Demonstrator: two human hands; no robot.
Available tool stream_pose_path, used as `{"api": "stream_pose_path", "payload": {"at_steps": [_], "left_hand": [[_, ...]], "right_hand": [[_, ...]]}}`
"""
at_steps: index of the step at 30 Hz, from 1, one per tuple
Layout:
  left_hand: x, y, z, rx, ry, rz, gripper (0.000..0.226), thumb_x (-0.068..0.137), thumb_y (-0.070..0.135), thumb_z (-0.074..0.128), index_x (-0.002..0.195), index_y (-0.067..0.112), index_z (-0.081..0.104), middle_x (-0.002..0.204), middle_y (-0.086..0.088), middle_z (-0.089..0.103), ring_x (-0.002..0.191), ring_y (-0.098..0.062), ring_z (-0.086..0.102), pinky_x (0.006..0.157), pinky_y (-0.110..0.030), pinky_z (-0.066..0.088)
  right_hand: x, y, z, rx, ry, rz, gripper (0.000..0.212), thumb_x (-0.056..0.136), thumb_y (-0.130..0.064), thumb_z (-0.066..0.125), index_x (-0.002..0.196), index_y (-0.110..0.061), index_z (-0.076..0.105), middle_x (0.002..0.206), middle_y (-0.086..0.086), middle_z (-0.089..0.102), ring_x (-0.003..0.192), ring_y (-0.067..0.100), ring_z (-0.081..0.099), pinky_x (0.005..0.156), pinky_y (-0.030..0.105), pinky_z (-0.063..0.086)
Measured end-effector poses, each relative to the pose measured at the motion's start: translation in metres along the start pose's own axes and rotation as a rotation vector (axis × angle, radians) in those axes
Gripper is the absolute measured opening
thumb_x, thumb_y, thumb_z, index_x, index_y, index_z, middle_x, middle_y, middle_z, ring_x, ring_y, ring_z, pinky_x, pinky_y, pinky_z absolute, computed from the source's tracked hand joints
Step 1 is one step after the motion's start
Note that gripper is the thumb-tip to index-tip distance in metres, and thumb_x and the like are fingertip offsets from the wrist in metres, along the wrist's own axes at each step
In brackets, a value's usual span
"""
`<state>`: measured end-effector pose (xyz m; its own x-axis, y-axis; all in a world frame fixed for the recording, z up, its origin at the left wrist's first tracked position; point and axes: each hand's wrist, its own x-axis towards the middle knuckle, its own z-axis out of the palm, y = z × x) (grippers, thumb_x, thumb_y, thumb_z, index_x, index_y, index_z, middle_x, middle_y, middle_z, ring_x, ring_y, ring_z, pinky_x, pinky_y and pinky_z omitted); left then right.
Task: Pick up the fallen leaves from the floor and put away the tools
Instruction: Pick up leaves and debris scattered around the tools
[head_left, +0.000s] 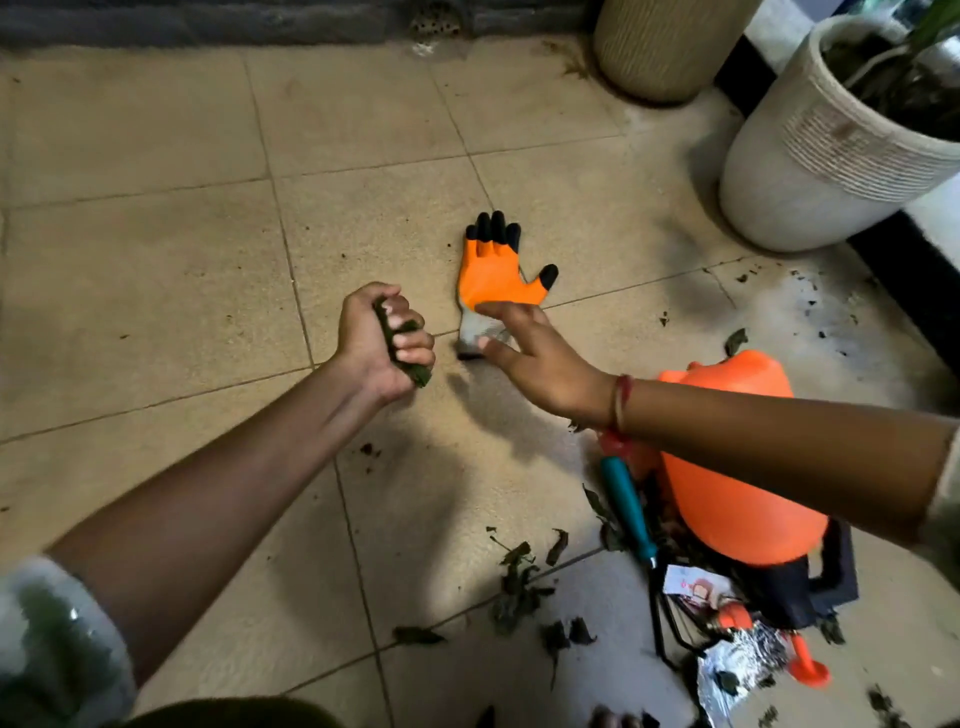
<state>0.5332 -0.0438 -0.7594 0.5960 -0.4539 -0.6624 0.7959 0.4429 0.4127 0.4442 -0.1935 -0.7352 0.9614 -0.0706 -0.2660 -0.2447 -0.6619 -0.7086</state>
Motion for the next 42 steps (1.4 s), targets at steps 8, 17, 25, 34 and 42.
{"api": "stream_pose_path", "payload": {"at_steps": [8, 17, 25, 34, 42], "left_hand": [[0.018, -0.014, 0.104, 0.601, -0.157, -0.1, 0.049, 0.092, 0.026, 0.039, 0.044, 0.022, 0.032, 0.043, 0.008, 0.027, 0.032, -0.007, 0.019, 0.037, -0.01, 0.012], [0.027, -0.099, 0.101, 0.017, -0.149, -0.152, 0.046, 0.084, 0.024, 0.039, 0.039, 0.021, 0.036, 0.038, 0.009, 0.03, 0.03, -0.006, 0.023, 0.033, -0.01, 0.016], [-0.007, -0.142, 0.063, -0.227, -0.032, -0.109, 0.046, 0.089, 0.024, 0.041, 0.043, 0.022, 0.039, 0.039, 0.01, 0.032, 0.032, -0.006, 0.025, 0.035, -0.013, 0.017], [-0.021, -0.142, 0.066, -0.252, -0.051, -0.109, 0.045, 0.087, 0.025, 0.043, 0.043, 0.022, 0.04, 0.039, 0.01, 0.033, 0.03, -0.006, 0.027, 0.033, -0.012, 0.017], [-0.022, -0.137, 0.054, -0.304, -0.025, -0.1, 0.044, 0.087, 0.027, 0.043, 0.043, 0.022, 0.039, 0.041, 0.009, 0.032, 0.031, -0.006, 0.027, 0.036, -0.012, 0.017]], "right_hand": [[-0.071, 0.068, -0.08, 0.123, 0.161, 0.032, 0.015, 0.095, -0.012, 0.054, 0.099, -0.021, 0.065, 0.101, -0.005, 0.056, 0.095, 0.01, 0.053, 0.083, 0.02, 0.043], [-0.168, 0.115, -0.1, 0.076, 0.53, 0.175, 0.008, 0.087, -0.027, 0.065, 0.09, -0.033, 0.062, 0.085, -0.013, 0.063, 0.073, 0.01, 0.059, 0.063, 0.021, 0.044], [-0.255, 0.149, -0.051, -0.095, 0.526, 0.751, 0.119, 0.048, -0.078, 0.071, 0.142, -0.033, 0.014, 0.135, 0.011, 0.048, 0.115, 0.033, 0.054, 0.089, 0.056, 0.047], [-0.252, 0.169, -0.022, -0.159, 0.513, 0.89, 0.124, 0.057, -0.058, 0.078, 0.146, -0.03, -0.003, 0.1, 0.016, 0.065, 0.088, 0.039, 0.062, 0.081, 0.05, 0.05], [-0.225, 0.156, -0.074, -0.2, 0.528, 0.726, 0.101, 0.059, -0.039, 0.083, 0.142, -0.03, 0.026, 0.101, 0.008, 0.065, 0.068, 0.027, 0.06, 0.059, 0.034, 0.049]]}}
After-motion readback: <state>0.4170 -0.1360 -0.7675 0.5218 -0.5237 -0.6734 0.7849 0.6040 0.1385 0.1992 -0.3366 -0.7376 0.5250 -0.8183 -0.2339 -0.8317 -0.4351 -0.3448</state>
